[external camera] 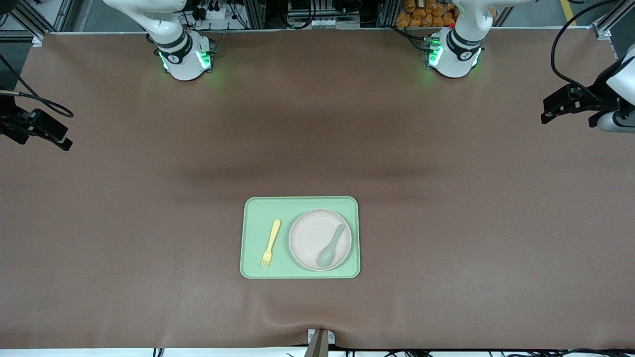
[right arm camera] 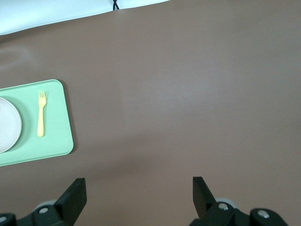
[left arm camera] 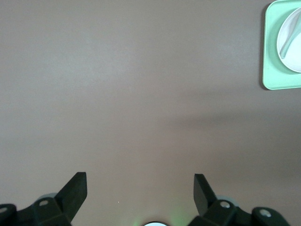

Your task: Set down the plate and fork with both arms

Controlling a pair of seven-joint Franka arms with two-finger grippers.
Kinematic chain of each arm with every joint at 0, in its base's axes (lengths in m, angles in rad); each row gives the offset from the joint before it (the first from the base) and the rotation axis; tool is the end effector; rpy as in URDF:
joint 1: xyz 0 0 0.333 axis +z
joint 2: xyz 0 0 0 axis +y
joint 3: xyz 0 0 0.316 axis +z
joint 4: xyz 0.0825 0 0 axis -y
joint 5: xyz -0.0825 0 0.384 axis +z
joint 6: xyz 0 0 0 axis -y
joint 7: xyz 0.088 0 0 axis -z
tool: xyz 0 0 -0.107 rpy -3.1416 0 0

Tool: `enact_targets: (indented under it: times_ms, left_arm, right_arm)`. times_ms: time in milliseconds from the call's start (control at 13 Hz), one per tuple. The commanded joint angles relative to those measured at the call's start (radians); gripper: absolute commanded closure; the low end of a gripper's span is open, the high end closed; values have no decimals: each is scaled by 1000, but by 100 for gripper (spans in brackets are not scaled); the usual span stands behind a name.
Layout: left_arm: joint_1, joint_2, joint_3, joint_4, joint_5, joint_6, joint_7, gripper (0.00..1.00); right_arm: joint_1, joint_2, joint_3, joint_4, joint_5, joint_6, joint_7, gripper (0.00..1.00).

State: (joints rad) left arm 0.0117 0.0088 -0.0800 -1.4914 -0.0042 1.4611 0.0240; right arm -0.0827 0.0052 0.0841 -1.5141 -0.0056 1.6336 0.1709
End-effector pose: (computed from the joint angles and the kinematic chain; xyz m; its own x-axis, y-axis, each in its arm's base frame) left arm 0.5450 -0.0375 0.6473 0.9949 -0.0926 -0.0389 -0.0924 -0.9957 0.0058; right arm 0.5630 0.0001 0.6545 0.9792 -0.1684 0.1133 -0.1679 -0.9857 -0.0143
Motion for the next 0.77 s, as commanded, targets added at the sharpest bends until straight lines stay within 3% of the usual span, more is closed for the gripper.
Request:
enact_targets:
  times_ms: [0,692]
  left_arm:
    - [-6,3,-1,14,-5,-7,19,0]
    - [-3,5,-1,10,-7,-7,19,0]
  right_arm:
    - [-12,-10,16,2,-19,-11,-1,0]
    - [-14,-10,16,2,-7,-12,-11,0]
